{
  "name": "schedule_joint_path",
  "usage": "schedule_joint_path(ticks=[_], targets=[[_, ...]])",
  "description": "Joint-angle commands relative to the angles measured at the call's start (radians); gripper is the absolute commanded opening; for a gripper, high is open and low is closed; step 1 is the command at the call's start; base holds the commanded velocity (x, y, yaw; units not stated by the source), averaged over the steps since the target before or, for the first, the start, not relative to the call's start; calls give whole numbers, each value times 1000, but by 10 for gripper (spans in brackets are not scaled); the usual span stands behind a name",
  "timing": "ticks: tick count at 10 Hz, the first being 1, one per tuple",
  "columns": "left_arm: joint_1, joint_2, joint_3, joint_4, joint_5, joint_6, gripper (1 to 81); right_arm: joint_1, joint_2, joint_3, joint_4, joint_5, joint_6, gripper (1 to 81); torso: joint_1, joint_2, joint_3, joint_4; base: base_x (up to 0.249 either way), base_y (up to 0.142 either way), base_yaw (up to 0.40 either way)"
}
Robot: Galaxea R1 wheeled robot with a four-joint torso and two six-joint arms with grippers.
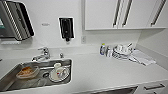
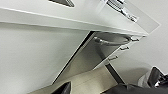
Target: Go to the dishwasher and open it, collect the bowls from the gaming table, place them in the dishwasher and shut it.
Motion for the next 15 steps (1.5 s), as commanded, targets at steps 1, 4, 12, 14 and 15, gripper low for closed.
schedule_joint_path(ticks=[1, 4, 12, 14, 15], targets=[[-55, -54, -1, 26, 19, 2, 811, 56, -55, 34, 15, -31, 5, 811, 0, 0, 0, 0, 0, 0, 0], [-57, -39, -11, 24, 17, 2, 811, 90, -73, 57, 23, -26, 45, 811, 8, -11, -11, 0, 0, 0, 0], [-136, 47, -24, 65, 20, 3, 811, 416, -115, 163, 85, -201, 225, 811, 9, -11, -12, 0, 0, 0, 0], [-187, 72, -13, 119, 72, -33, 811, 444, -113, 172, 85, -201, 245, 811, 9, -11, -12, 0, 0, 0, 0], [-208, 85, -16, 151, 95, -73, 811, 458, -115, 174, 86, -201, 265, 811, 9, -11, -12, 0, 0, 0, 0]])
